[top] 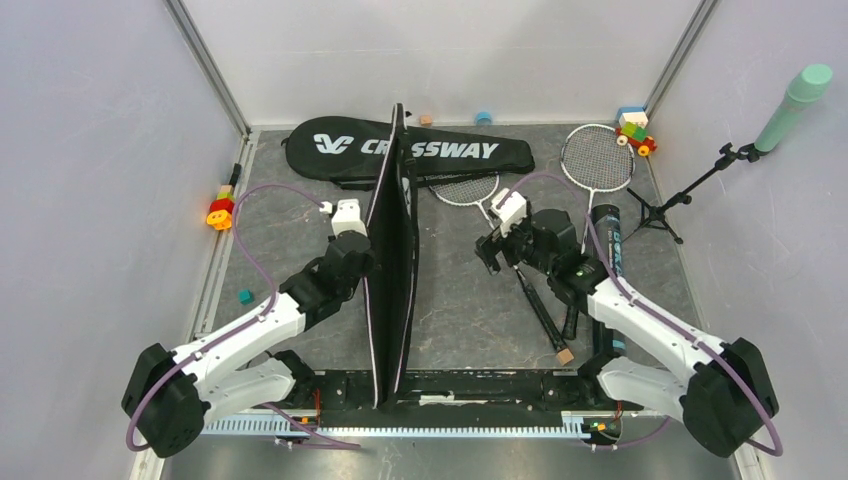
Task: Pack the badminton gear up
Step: Pick up the racket from the center of the board.
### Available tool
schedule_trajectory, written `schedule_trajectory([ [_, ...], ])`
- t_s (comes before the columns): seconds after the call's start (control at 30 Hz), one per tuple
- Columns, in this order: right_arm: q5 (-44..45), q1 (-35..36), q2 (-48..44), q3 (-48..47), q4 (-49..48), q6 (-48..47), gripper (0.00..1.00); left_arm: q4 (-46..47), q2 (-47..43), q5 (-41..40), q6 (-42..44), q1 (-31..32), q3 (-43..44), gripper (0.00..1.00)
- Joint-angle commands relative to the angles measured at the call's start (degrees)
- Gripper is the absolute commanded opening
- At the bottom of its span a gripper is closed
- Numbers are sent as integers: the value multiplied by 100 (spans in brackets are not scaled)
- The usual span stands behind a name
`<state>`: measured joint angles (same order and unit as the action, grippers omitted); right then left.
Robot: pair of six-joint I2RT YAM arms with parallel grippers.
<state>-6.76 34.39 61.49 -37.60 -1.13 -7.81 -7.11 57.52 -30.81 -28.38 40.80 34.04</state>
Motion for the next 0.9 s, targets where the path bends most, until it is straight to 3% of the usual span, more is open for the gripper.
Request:
schedule_trajectory([
  [0.0,877,-563,446,-35,394,138,98,-129,-3,13,271,-20,374,2],
  [0.27,1376,-802,2583,-1229,708,8,93,-552,496,-161,168,-19,966,2],
  [0.4,1250,-807,3454,-1838,712,-10,82,-564,620,-194,153,-19,1038,2],
  [0.5,1046,-837,3837,-2006,694,200,70,-645,631,-284,80,-20,1068,2],
  [0.67,914,-914,4263,-2022,669,437,67,-712,592,-363,-22,-19,1091,2],
  [0.87,465,-1079,4486,-2005,797,772,51,-757,585,-608,2,-19,1105,2],
])
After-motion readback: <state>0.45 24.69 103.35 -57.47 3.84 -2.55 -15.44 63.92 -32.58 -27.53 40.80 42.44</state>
